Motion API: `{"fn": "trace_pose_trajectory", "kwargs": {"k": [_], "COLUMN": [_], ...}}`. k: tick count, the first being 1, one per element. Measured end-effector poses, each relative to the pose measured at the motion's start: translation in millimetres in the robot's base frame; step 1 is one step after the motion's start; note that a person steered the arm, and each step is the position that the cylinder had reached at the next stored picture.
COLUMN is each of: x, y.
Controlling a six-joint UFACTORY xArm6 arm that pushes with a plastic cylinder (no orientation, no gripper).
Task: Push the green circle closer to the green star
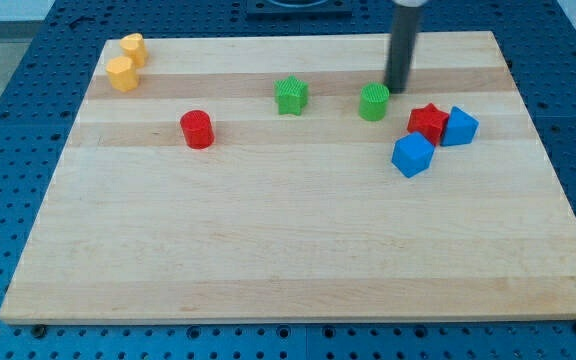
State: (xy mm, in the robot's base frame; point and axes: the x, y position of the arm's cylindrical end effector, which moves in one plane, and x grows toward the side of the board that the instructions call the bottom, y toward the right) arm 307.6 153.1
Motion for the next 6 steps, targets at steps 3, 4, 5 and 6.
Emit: {"fn": "trace_pose_trajectory", "kwargs": {"k": [3,4,5,6], "x": [41,40,33,31], "y": [-27,-69,-118,-166]}}
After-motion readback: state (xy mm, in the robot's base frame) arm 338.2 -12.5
